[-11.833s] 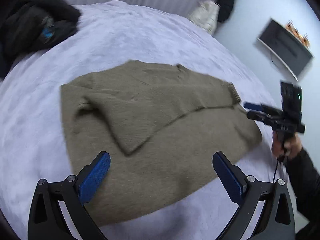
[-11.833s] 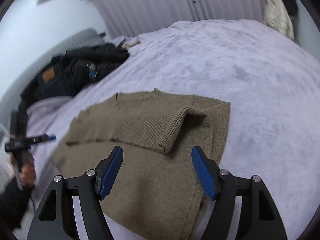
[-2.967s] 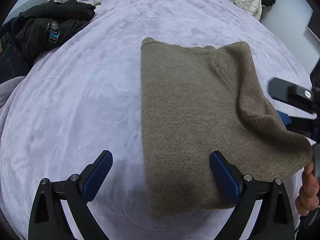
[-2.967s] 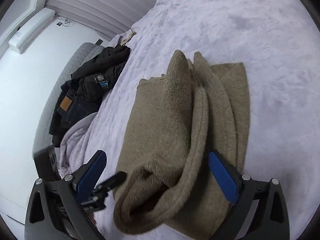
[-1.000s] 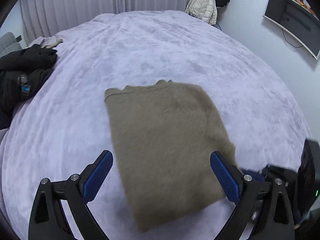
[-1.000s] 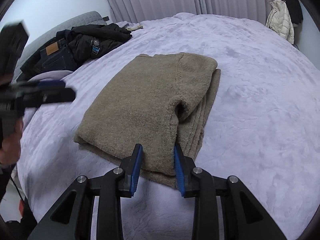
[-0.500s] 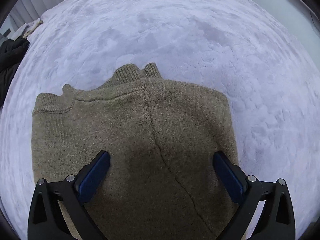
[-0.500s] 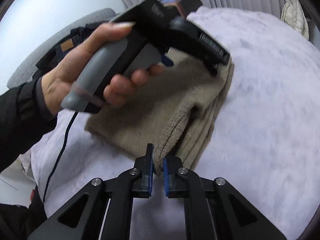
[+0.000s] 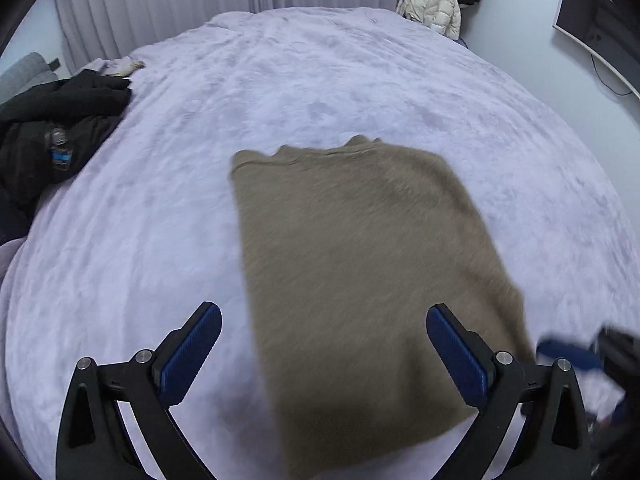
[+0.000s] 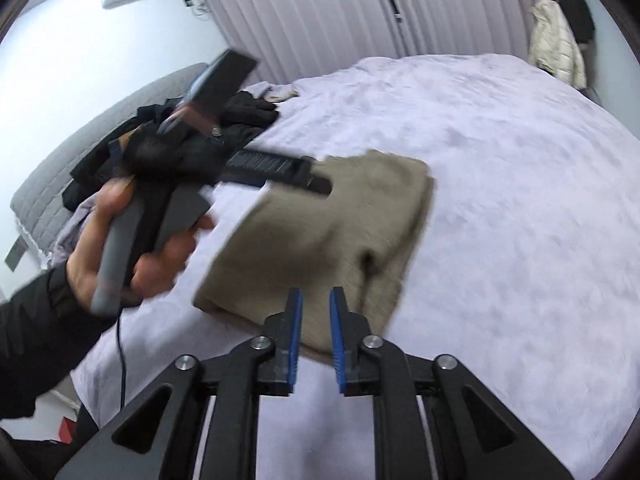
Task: Fold small clothes
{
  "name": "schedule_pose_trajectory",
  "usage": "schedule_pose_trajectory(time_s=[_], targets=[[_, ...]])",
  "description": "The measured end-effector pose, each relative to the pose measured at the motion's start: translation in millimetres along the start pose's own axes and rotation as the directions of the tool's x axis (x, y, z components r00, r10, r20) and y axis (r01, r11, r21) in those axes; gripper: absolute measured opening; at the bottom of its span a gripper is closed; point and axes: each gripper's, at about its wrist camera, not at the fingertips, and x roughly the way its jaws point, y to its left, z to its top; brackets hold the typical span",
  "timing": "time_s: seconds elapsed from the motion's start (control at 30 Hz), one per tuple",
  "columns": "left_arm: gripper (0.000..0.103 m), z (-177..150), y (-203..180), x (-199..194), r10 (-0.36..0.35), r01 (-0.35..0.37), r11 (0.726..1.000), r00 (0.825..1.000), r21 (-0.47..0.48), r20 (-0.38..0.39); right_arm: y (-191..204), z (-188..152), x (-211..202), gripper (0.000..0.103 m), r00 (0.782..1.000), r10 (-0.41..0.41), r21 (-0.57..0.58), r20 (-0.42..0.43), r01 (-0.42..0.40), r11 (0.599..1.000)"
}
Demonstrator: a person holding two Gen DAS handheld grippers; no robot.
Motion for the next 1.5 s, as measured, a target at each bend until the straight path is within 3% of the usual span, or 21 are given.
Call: schedule_pose_trajectory(time_s=[0.03,0.07,0.1,0.13,0.17,0.2,0.27,0.37,0.47,0.5,0.6,0.7,0.8,0.9,1.0,1.1,1.27,1.37,1.5], targets=[[0.103,-16.7,9.5,-5.2,0.030,-0.030,1.000,1.000,0.003,0.005,4.1,6.0,14.0,0.059,1.000,0.000,-0.025,-0.018,-0.001,1.000],[0.103,-28.9,24.8,-5.5,0.045,-0.045,0.999,0.999,-0.001,-0.002,3.3,8.9,28.4,0.070,0.998,-0.056,-0.058,-0.031,0.054,0.997],[0.103,-44.8,33.7,-5.6,0.049,-0.049,0.999,0.999,-0.007,-0.019,-6.3,7.3,42.2,0.078,0.985,-0.163,-0.065,-0.054,0.159,0.985],[0.103,-58.3,39.1,-4.5,0.055,-0.055,0.998,0.998,-0.004,-0.043,-19.1,5.3,59.0,0.078,0.957,-0.263,-0.045,-0.120,0.260,0.965],[0.103,-75.1,42.1,-3.9,0.059,-0.058,0.998,0.996,0.013,-0.063,-37.8,0.9,70.4,0.078,0.937,-0.288,0.008,-0.200,0.295,0.955],[0.103,-85.2,40.9,-3.6,0.062,-0.060,0.998,0.996,0.034,-0.063,-53.8,-4.5,69.1,0.078,0.952,-0.215,0.103,-0.217,0.242,0.965],[0.103,-95.1,34.6,-3.0,0.061,-0.059,0.996,0.997,0.061,-0.046,-56.9,-5.0,46.5,0.078,0.969,-0.189,0.187,-0.158,0.217,0.958],[0.103,-82.7,18.4,8.9,0.033,-0.032,0.998,0.999,0.055,-0.017,-29.6,2.4,12.5,0.079,0.972,-0.230,0.143,-0.051,0.235,0.961],[0.103,-74.5,18.4,29.9,0.131,-0.130,0.990,0.991,0.050,-0.020,-7.9,3.0,0.5,0.079,0.971,-0.239,0.114,-0.032,0.241,0.964],[0.103,-75.4,29.7,36.1,0.116,-0.116,0.993,0.992,0.007,-0.053,-2.5,2.3,-0.7,0.079,0.967,-0.252,0.095,-0.038,0.255,0.962],[0.103,-91.0,69.4,35.2,-0.028,0.012,0.988,0.994,-0.154,-0.103,-7.3,-9.1,-7.6,0.079,0.948,-0.314,0.067,-0.057,0.317,0.946],[0.103,-100.9,74.2,14.7,-0.017,0.004,0.990,0.996,-0.143,-0.090,-21.1,-21.8,-18.3,0.079,0.941,-0.332,0.089,-0.068,0.338,0.937],[0.103,-88.7,70.7,-8.9,-0.094,0.089,0.989,0.995,-0.117,-0.033,-26.1,-18.5,-17.8,0.079,0.948,-0.310,0.104,-0.076,0.317,0.943],[0.103,-51.5,72.9,-3.5,-0.169,0.162,0.975,0.985,-0.155,-0.034,-34.7,-3.3,-2.5,0.080,0.956,-0.281,0.118,-0.084,0.289,0.950],[0.103,-14.1,80.6,35.9,-0.281,0.249,0.935,0.955,-0.254,-0.098,-61.1,11.4,19.6,0.081,0.966,-0.222,0.211,-0.131,0.246,0.946],[0.103,5.6,76.9,69.4,-0.353,0.295,0.909,0.921,-0.296,-0.165,-86.6,20.1,36.1,0.081,0.987,-0.082,0.333,-0.138,0.124,0.935],[0.103,21.6,56.7,96.7,-0.365,0.309,0.914,0.909,-0.261,-0.202,-110.4,34.0,68.3,0.081,0.986,0.035,0.394,-0.161,0.031,0.919],[0.103,26.5,42.8,109.4,-0.382,0.326,0.909,0.901,-0.260,-0.205,-117.2,35.2,99.1,0.081,0.972,0.123,0.436,-0.199,-0.025,0.900],[0.103,30.3,34.8,118.8,-0.411,0.361,0.896,0.896,-0.258,-0.170,-106.2,37.3,129.8,0.084,0.966,0.138,0.393,-0.218,-0.042,0.918]])
